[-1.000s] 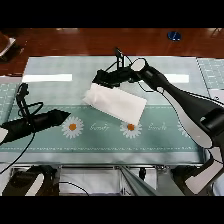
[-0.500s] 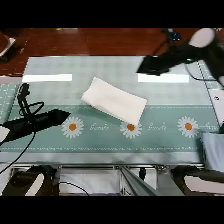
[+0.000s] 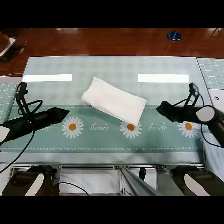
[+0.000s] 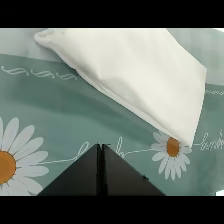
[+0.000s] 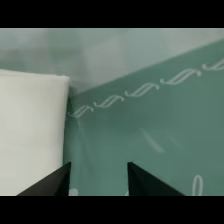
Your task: Fold the shirts.
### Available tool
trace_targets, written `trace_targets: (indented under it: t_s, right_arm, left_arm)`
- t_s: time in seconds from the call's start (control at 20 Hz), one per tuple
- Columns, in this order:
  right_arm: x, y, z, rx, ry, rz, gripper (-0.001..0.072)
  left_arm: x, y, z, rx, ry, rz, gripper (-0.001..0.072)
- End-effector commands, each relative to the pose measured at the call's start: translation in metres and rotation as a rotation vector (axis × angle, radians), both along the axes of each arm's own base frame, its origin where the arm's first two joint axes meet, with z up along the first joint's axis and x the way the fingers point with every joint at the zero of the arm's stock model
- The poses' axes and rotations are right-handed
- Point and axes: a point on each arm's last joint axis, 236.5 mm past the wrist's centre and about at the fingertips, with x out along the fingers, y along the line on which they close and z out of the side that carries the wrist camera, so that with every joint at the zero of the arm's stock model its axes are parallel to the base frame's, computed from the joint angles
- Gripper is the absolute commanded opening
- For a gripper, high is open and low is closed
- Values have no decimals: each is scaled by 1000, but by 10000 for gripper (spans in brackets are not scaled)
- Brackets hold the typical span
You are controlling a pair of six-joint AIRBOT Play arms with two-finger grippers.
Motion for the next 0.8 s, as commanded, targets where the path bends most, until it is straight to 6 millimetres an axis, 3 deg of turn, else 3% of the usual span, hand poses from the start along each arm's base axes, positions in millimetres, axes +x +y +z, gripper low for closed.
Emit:
trace_targets:
  t_s: [0.0,0.2,0.3,0.45,0.5,0.6,0.75]
  right_arm:
    - [-3,30,-34,166,69,-16,405]
    - [14,76,-36,350,117,110,405]
    - [22,87,-44,356,145,138,405]
    - [29,120,-50,375,179,219,404]
    - [31,133,-50,382,186,259,360]
    - [39,157,-31,384,125,390,36]
    - [62,175,23,395,11,528,37]
  left_arm:
    - [3,1,-1,1,-2,8,18]
    - [5,2,-9,3,24,12,18]
    - [6,2,-13,4,37,15,18]
    - [7,2,-16,5,48,15,17]
    - [7,2,-16,5,50,15,18]
    - [7,2,-16,4,51,14,18]
    - [7,2,-16,3,50,15,18]
